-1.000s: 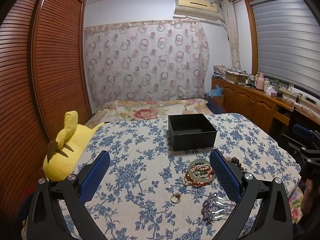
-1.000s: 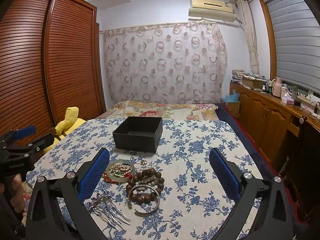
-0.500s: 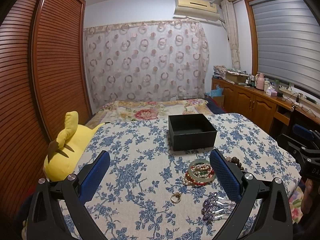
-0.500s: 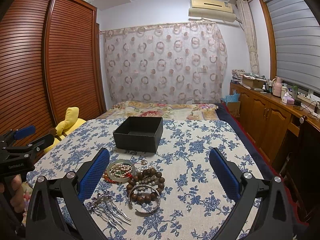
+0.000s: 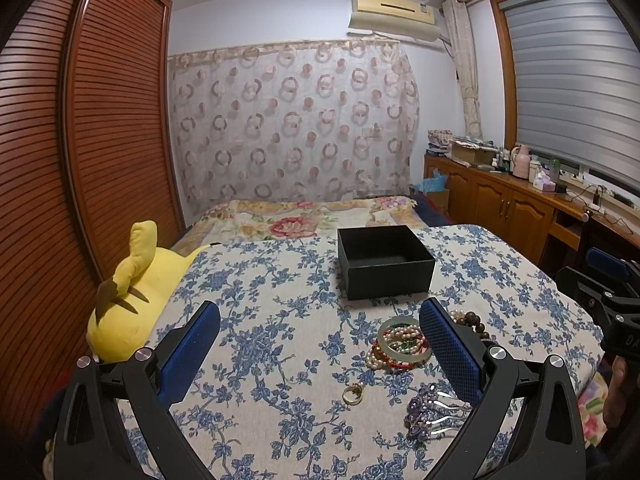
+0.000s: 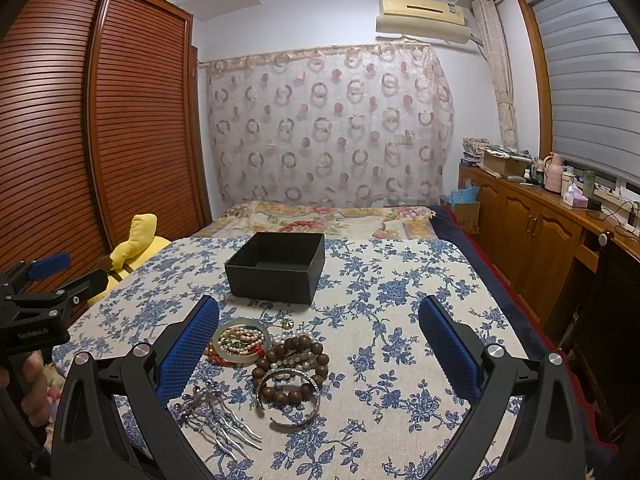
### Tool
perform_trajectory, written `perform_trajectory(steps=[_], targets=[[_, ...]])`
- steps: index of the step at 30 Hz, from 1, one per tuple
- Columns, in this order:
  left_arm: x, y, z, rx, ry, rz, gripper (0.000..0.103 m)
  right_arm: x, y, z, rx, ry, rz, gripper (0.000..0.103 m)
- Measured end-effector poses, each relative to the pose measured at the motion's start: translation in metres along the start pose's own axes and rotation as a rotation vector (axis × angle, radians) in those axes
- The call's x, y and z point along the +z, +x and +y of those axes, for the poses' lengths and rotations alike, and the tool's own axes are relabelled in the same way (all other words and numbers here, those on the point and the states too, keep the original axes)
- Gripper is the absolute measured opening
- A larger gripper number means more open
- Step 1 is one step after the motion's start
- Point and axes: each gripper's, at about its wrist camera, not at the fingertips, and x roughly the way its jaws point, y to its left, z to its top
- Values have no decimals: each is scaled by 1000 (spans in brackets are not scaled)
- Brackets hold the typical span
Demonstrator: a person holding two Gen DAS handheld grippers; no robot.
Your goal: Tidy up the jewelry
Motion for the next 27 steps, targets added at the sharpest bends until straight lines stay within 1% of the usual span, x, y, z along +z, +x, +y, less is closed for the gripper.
perform_trajectory(steps=[27], targets=[[0,-3,2,-4,1,-3,97,0,0,-2,-3,0,-1,101]])
